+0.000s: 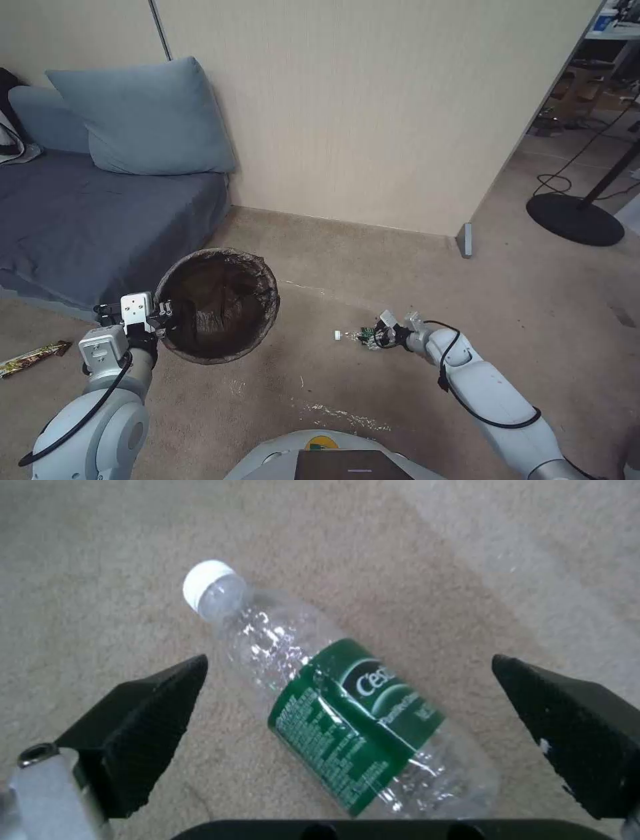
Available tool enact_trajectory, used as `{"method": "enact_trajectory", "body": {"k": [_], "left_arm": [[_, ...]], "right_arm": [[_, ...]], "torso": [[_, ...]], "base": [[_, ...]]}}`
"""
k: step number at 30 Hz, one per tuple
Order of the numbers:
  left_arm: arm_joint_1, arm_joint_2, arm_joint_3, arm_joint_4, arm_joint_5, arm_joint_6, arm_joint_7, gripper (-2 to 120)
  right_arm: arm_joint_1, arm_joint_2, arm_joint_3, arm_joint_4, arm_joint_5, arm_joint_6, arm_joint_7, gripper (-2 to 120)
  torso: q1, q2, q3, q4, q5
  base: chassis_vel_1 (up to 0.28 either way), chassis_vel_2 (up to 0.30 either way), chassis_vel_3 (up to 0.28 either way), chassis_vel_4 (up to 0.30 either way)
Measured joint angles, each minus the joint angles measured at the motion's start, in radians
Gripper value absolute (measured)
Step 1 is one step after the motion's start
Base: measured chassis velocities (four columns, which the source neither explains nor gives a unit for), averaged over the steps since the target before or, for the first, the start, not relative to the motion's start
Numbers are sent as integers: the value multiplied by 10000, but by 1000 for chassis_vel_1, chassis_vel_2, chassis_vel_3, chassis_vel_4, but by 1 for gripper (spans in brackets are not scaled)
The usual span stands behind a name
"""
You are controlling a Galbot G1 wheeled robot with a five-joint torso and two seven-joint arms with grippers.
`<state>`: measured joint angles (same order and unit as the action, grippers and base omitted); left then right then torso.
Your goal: Pick up the trash bin, then pick up the garbage from the floor and place it into the trash bin.
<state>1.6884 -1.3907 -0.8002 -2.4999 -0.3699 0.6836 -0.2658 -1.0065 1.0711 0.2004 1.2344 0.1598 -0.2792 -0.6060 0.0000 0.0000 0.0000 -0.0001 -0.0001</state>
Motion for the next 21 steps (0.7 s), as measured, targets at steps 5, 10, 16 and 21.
{"method": "enact_trajectory", "body": {"k": [5, 10, 16, 21], "left_arm": [[37, -17, -5, 0, 35, 0, 0, 4], [93, -63, -11, 0, 90, -6, 1, 4], [124, -90, -4, 0, 127, -15, 4, 4], [184, -91, -24, -1, 130, -18, 5, 4]], "right_arm": [[178, 306, -129, -460, -165, 126, -30, 100], [267, 566, -211, -731, -272, 213, -31, 100], [334, 774, -268, -964, -352, 285, -34, 100], [386, 895, -270, -1220, -452, 399, -40, 100]], "torso": [[0, 0, 0, 1, -1], [0, 0, 0, 2, 1], [0, 0, 0, 1, 1], [0, 0, 0, 1, 0]], "base": [[0, 0, 0, 0], [0, 0, 0, 0], [0, 0, 0, 0], [0, 0, 0, 0]]}}
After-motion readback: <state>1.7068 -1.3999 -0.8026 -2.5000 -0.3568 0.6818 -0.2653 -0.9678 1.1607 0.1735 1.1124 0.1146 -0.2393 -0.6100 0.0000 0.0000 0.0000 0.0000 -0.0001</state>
